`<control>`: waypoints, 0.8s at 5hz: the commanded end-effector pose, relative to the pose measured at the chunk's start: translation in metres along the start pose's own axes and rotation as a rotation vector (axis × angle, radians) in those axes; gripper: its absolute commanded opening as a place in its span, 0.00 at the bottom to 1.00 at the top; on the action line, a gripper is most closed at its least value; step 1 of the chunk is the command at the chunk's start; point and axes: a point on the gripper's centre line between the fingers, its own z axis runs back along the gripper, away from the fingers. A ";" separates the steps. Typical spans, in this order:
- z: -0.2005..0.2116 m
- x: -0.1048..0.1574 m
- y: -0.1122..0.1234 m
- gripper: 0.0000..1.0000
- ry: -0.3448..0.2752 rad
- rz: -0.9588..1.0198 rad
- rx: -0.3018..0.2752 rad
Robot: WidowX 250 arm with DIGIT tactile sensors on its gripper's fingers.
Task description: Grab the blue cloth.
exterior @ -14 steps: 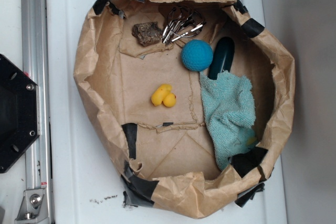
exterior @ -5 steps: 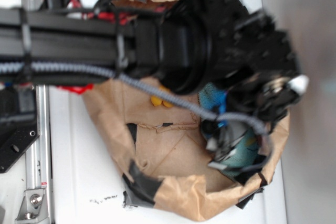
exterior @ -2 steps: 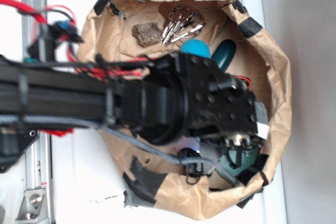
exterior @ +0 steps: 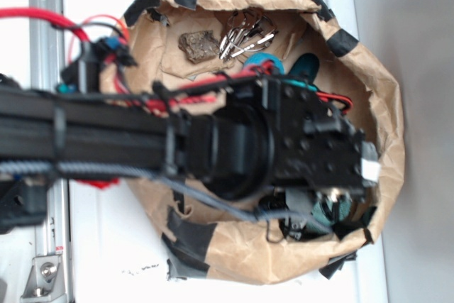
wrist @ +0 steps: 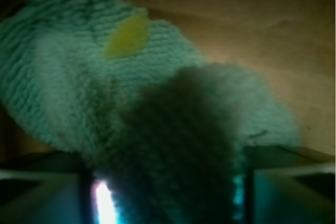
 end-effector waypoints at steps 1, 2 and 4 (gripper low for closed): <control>0.075 -0.010 0.014 0.00 -0.067 0.079 0.013; 0.111 -0.018 0.022 0.00 -0.029 0.106 -0.003; 0.162 -0.022 0.023 0.00 0.018 0.212 -0.001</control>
